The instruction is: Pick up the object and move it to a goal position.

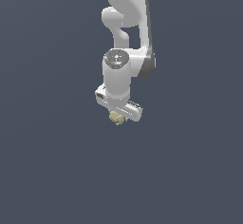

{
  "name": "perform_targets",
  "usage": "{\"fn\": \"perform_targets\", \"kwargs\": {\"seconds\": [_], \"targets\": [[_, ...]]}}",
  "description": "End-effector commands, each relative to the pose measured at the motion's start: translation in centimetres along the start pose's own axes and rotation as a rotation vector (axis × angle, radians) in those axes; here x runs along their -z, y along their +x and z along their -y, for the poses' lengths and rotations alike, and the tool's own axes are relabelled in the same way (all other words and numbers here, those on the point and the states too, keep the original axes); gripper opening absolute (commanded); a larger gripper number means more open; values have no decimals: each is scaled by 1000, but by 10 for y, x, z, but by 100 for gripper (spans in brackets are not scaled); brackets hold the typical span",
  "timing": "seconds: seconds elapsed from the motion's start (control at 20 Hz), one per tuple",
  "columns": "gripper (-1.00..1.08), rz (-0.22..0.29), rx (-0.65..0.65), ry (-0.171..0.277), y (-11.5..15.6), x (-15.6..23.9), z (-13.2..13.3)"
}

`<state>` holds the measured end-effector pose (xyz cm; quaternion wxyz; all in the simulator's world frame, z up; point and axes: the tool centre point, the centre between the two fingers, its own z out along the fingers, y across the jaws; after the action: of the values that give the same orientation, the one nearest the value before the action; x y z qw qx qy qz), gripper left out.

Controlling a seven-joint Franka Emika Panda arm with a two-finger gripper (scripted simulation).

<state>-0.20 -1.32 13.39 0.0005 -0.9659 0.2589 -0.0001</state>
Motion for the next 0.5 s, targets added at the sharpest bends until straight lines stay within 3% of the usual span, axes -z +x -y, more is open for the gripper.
{"fn": "perform_targets", "kwargs": {"seconds": [0.0,0.45], "targets": [[-100,0,0,0,14,23,-14],[-100,0,0,0,64,99,-57]]}}
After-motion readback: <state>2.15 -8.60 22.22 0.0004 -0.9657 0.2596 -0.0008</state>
